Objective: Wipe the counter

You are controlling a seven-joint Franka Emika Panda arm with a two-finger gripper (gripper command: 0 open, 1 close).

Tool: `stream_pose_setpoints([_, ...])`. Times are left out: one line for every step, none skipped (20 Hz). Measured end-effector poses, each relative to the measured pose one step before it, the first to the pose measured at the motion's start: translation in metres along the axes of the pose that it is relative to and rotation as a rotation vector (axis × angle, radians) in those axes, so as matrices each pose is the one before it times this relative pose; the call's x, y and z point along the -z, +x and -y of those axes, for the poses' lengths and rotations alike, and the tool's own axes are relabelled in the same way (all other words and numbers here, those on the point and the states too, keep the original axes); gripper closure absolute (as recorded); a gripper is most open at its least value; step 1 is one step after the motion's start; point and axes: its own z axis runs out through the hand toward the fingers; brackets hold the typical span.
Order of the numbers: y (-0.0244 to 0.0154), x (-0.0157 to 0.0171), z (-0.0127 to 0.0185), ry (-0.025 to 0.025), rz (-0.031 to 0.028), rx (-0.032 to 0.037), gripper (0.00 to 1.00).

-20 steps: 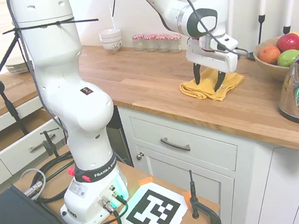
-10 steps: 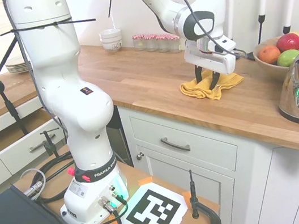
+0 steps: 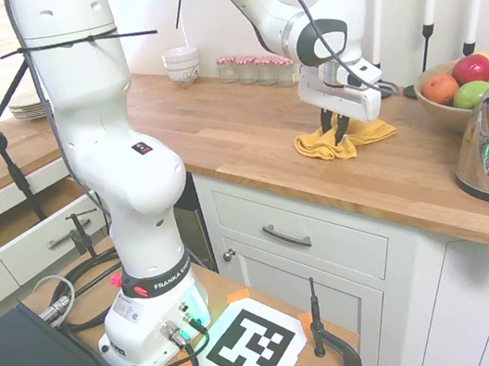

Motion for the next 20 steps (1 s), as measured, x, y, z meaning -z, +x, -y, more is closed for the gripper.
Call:
stream_pose_setpoints([-0.00011,0.00011,0.00013,0.00055,0.00015,0.00006,1.00])
stream_pose_setpoints([-0.00013,0.00013,0.00017,0.00036,-0.00010,0.00034,1.00])
stream_pose_setpoints([-0.00015,0.00002,0.00019,0.00006,-0.00004,0.00051,1.00])
stream_pose_setpoints([-0.00007,-0.00002,0.00009,-0.00002,0.00003,0.00023,1.00])
stream_pose_setpoints([-0.00011,-0.00002,0.00014,-0.00001,0.00003,0.00035,1.00])
stream_pose_setpoints([-0.00021,-0.00004,0.00026,-0.00006,0.00005,0.00073,1.00])
stream_pose_setpoints([-0.00034,-0.00006,0.00048,-0.00015,-0.00028,0.00152,1.00])
stream_pose_setpoints([-0.00060,-0.00012,0.00075,-0.00040,-0.00004,0.00234,1.00])
stream_pose_setpoints([-0.00114,-0.00022,0.00144,-0.00053,0.00014,0.00422,1.00])
stream_pose_setpoints([-0.00208,-0.00039,0.00262,-0.00072,0.00022,0.00666,1.00])
stream_pose_setpoints([-0.00310,-0.00060,0.00395,-0.00118,-0.00002,0.00826,1.00])
stream_pose_setpoints([-0.00447,-0.00082,0.00575,-0.00143,-0.00051,0.00974,1.00])
stream_pose_setpoints([-0.00568,-0.00100,0.00716,-0.00148,-0.00039,0.01150,1.00])
stream_pose_setpoints([-0.00640,-0.00104,0.00803,-0.00230,-0.00204,0.01134,1.00])
stream_pose_setpoints([-0.00727,-0.00114,0.00877,-0.00371,-0.00295,0.01011,1.00])
stream_pose_setpoints([-0.00763,-0.00112,0.00890,-0.00348,-0.00257,0.00967,1.00])
stream_pose_setpoints([-0.00832,-0.00107,0.00947,-0.00569,-0.00407,0.01150,1.00])
stream_pose_setpoints([-0.00813,-0.00087,0.00910,-0.00464,-0.00434,0.00963,1.00])
stream_pose_setpoints([-0.00849,-0.00083,0.00925,-0.00474,-0.00600,0.01108,1.00])
stream_pose_setpoints([-0.00869,-0.00083,0.00915,-0.00403,-0.00689,0.00942,1.00])
